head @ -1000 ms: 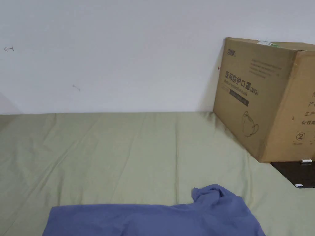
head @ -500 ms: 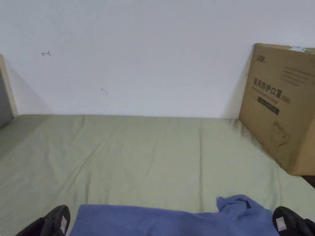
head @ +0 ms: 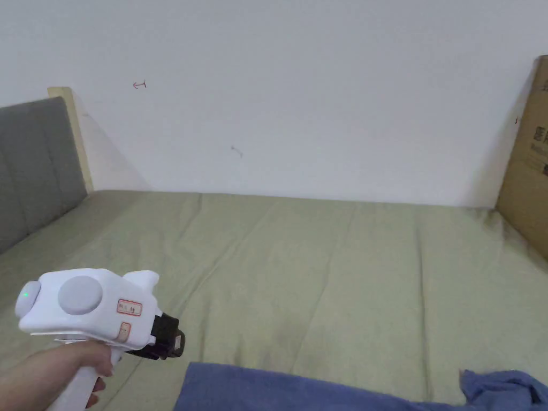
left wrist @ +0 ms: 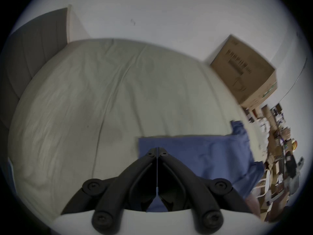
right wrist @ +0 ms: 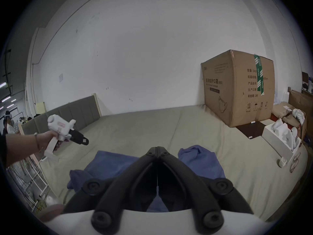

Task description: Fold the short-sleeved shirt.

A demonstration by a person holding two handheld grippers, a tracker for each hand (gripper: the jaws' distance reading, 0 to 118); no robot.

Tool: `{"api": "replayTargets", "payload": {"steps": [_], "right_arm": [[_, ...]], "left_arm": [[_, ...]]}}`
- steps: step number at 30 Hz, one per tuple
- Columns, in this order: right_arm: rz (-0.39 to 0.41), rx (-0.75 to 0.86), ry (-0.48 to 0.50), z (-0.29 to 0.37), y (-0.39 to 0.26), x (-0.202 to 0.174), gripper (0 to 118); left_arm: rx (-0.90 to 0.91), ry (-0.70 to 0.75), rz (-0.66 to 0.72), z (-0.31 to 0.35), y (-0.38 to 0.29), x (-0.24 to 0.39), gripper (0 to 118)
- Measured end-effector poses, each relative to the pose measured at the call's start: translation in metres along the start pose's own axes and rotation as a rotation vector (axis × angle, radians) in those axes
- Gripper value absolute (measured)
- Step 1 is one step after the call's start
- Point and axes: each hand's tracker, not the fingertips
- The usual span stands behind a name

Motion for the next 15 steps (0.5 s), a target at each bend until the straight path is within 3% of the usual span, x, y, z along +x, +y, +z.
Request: {"api": "replayTargets", "payload": {"steps": [1, 2, 3, 5, 8, 11, 13, 15], "right_arm": [[-0.001, -0.006, 0.003, -0.003, -0.002, 0.002, 0], [-0.007, -0.016, 0.005, -0.007, -0.003, 0.003, 0], [-0.016, -0.028, 0.010, -0.010, -0.005, 0.004, 0], [-0.043, -0.062, 0.023, -0.016, -0.008, 0.008, 0], [-0.056, -0.092, 0.020, -0.022, -0.013, 0.010, 0], [-0.042, -0.104, 0.020, -0.022, -0.018, 0.011, 0], [-0.035, -0.108, 0.009, -0.022, -0.020, 0.012, 0], [-0.051, -0.116, 0.008, -0.022, -0.020, 0.013, 0]], "left_arm": [[-0.005, 0.007, -0.020, -0.013, 0.001, 0.000, 18], [-0.005, 0.011, -0.012, -0.026, 0.004, -0.002, 53], [-0.022, 0.006, -0.014, -0.037, 0.007, -0.002, 81], [-0.046, 0.035, -0.028, -0.062, 0.008, -0.011, 118], [-0.049, 0.084, -0.057, -0.090, 0.008, -0.008, 117], [-0.175, 0.070, -0.097, -0.119, -0.010, -0.009, 118], [-0.131, 0.166, -0.251, -0.125, -0.023, 0.003, 118], [-0.119, 0.186, -0.199, -0.127, -0.023, 0.007, 118]]}}
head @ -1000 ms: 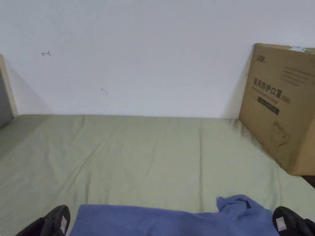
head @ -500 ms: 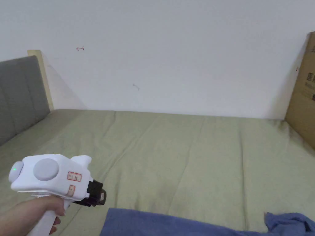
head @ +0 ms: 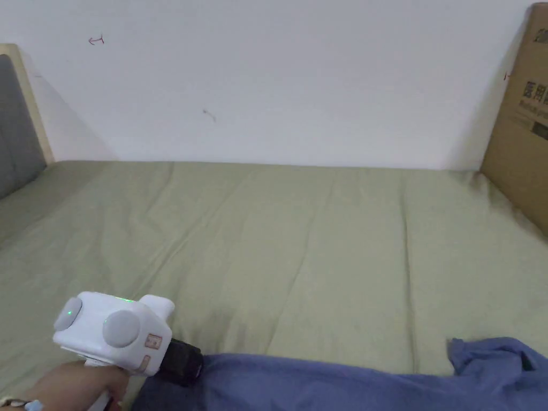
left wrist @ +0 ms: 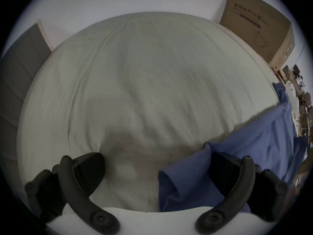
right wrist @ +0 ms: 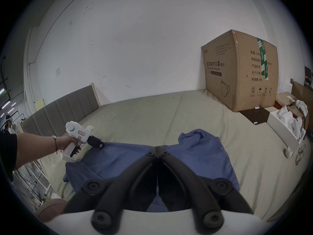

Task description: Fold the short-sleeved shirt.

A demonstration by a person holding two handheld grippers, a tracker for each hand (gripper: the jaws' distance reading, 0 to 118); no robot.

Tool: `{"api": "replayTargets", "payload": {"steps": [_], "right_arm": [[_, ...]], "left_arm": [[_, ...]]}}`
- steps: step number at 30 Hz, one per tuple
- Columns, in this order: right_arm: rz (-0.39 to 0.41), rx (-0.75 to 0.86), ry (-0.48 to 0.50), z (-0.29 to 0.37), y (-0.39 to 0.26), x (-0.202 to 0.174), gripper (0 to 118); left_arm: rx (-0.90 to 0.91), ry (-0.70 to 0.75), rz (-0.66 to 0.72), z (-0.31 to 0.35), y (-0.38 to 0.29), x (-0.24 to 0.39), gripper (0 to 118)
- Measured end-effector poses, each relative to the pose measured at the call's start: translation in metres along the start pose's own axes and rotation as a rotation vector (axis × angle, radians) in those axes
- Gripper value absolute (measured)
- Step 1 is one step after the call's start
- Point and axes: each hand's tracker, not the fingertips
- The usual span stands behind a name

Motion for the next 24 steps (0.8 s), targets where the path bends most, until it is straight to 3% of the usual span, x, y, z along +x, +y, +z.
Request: {"api": "replayTargets", "payload": {"steps": [1, 3, 5, 6, 7, 8, 10, 11, 13, 18, 19, 20, 21, 22, 24], "right_arm": [[-0.013, -0.002, 0.002, 0.000, 0.000, 0.001, 0], [-0.028, 0.002, 0.002, 0.001, 0.000, 0.005, 0], [-0.056, 0.015, 0.020, 0.002, 0.003, 0.012, 0], [-0.081, 0.031, 0.042, 0.000, 0.005, 0.018, 0], [-0.122, 0.051, 0.068, -0.005, 0.006, 0.027, 0], [-0.173, 0.055, 0.102, -0.015, 0.007, 0.040, 0], [-0.221, -0.024, 0.080, -0.043, 0.016, 0.071, 0], [-0.212, -0.069, -0.017, -0.062, 0.022, 0.092, 0], [-0.216, -0.131, -0.101, -0.092, 0.037, 0.126, 0], [-0.207, -0.446, -0.127, -0.174, 0.070, 0.188, 1], [-0.222, -0.505, -0.109, -0.186, 0.073, 0.193, 16], [-0.263, -0.528, -0.117, -0.197, 0.073, 0.200, 66], [-0.293, -0.561, -0.136, -0.209, 0.071, 0.205, 106], [-0.307, -0.606, -0.158, -0.221, 0.068, 0.208, 118], [-0.322, -0.572, -0.207, -0.233, 0.058, 0.218, 117]], "left_arm": [[0.015, 0.012, 0.009, 0.004, 0.000, 0.003, 118], [0.077, 0.048, -0.029, 0.020, -0.009, 0.012, 98], [0.169, 0.048, -0.065, 0.041, -0.019, 0.022, 92], [0.206, 0.047, -0.064, 0.048, -0.025, 0.023, 66], [0.214, 0.011, -0.059, 0.053, -0.029, 0.025, 25], [0.198, 0.022, -0.063, 0.060, -0.032, 0.029, 3], [0.222, 0.024, -0.069, 0.074, -0.036, 0.030, 3], [0.254, 0.003, -0.055, 0.084, -0.035, 0.029, 3], [0.302, -0.024, -0.006, 0.104, -0.036, 0.026, 3], [0.307, -0.063, 0.036, 0.129, -0.036, 0.017, 3], [0.308, -0.067, 0.025, 0.131, -0.038, 0.017, 3], [0.310, -0.066, 0.001, 0.133, -0.039, 0.017, 3], [0.307, -0.062, -0.018, 0.134, -0.040, 0.019, 3], [0.303, -0.053, -0.030, 0.134, -0.040, 0.023, 3], [0.299, -0.051, -0.030, 0.133, -0.041, 0.023, 3]]}}
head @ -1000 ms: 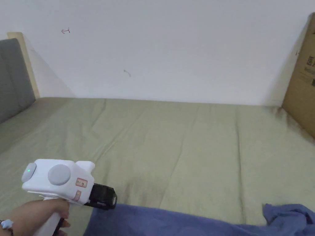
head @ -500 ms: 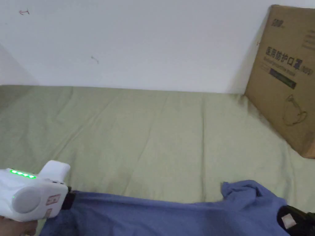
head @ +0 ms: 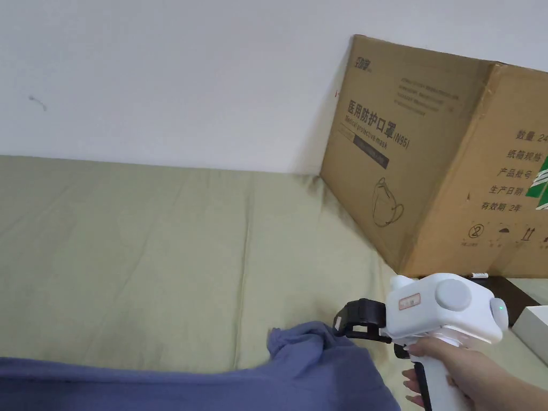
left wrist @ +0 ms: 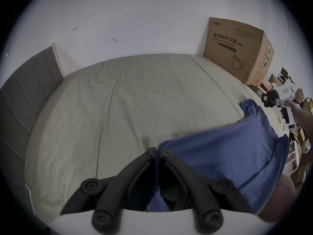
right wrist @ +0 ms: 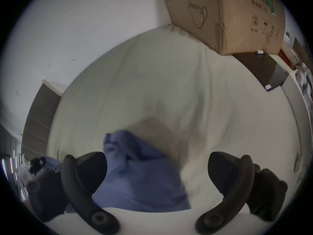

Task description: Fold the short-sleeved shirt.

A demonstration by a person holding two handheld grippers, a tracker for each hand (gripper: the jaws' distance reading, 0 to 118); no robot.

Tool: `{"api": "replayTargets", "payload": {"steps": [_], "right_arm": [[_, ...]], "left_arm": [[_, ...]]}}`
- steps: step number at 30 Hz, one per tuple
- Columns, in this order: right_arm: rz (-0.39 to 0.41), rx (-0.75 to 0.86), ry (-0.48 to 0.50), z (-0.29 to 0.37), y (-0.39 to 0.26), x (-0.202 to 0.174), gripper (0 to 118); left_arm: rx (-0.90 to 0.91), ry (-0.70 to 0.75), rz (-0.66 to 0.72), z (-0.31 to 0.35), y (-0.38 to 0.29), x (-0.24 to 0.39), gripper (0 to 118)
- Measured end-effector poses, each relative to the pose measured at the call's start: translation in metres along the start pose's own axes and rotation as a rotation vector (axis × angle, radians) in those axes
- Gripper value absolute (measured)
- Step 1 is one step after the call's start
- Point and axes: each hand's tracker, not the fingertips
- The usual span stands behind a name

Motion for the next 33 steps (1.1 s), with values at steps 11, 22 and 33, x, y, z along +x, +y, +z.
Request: {"api": "replayTargets", "payload": {"steps": [11, 22, 33], "right_arm": [[0.307, -0.226, -0.150, -0.021, 0.004, -0.056, 76], [0.178, 0.058, 0.094, 0.096, 0.000, -0.035, 6], [0.246, 0.378, 0.127, 0.316, -0.016, -0.098, 6]], "left_arm": [[-0.079, 0.018, 0.007, -0.027, -0.014, 0.000, 3], [0.019, 0.012, 0.086, 0.039, -0.005, -0.004, 3], [0.299, -0.004, 0.084, 0.198, 0.076, 0.005, 3]]}}
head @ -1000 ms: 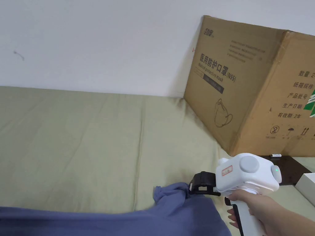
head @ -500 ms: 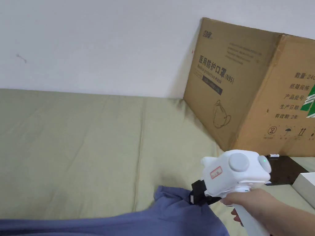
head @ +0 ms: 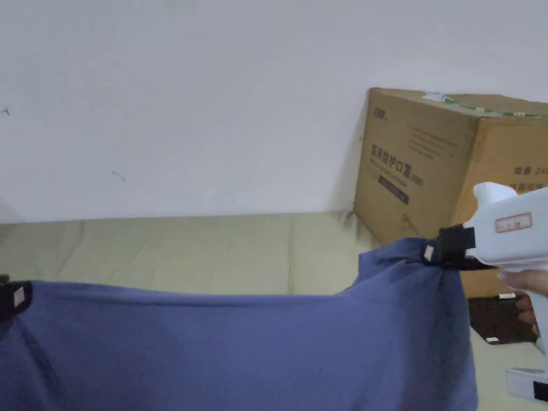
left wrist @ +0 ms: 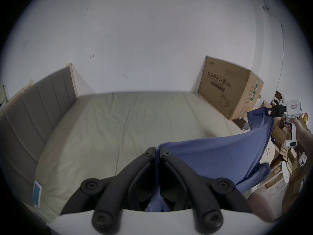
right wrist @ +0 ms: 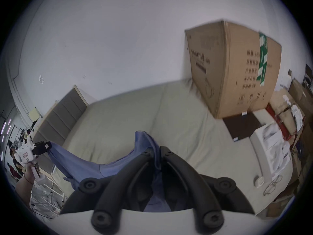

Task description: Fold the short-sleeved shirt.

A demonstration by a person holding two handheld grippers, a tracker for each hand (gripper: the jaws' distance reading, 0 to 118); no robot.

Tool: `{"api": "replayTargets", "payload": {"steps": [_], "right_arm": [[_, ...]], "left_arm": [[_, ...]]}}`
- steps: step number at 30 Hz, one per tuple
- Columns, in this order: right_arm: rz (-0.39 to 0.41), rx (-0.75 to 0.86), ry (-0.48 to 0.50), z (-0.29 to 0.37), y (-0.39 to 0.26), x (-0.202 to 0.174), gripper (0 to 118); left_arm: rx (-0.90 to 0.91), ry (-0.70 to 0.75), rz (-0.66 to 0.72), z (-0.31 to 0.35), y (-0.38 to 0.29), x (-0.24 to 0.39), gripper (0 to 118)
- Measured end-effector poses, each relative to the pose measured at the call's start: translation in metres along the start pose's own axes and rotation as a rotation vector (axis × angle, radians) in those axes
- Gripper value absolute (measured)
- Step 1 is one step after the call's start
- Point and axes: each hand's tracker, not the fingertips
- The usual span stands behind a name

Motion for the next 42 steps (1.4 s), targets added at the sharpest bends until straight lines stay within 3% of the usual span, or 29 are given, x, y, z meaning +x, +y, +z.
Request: {"api": "replayTargets", "payload": {"steps": [5, 10, 15, 20, 24, 28, 35, 39, 42], "right_arm": [[0.011, 0.105, -0.004, 0.036, 0.066, -0.020, 6], [0.019, 0.183, -0.036, 0.030, 0.132, -0.032, 6], [0.026, 0.251, -0.085, 0.019, 0.200, -0.051, 6], [0.094, 0.352, -0.155, 0.003, 0.264, -0.071, 6], [0.086, 0.392, -0.179, -0.013, 0.303, -0.081, 6], [0.152, 0.431, -0.216, -0.031, 0.327, -0.095, 6], [0.144, 0.415, -0.246, -0.096, 0.297, -0.080, 6], [0.047, 0.261, -0.249, -0.186, 0.202, -0.038, 6], [-0.010, 0.099, -0.209, -0.228, 0.094, -0.009, 6]], "left_arm": [[0.088, -0.004, -0.028, 0.030, 0.062, 0.009, 3], [0.145, 0.027, -0.041, 0.024, 0.118, 0.018, 3], [0.191, 0.044, -0.032, 0.002, 0.172, 0.023, 3], [0.238, 0.084, -0.053, -0.025, 0.217, 0.027, 3], [0.262, 0.102, -0.047, -0.058, 0.248, 0.012, 3], [0.293, 0.133, -0.027, -0.096, 0.275, 0.001, 3], [0.269, 0.173, -0.028, -0.149, 0.245, 0.000, 3], [0.128, 0.145, 0.034, -0.191, 0.167, -0.007, 3], [-0.015, 0.117, 0.110, -0.216, 0.082, -0.012, 3]]}}
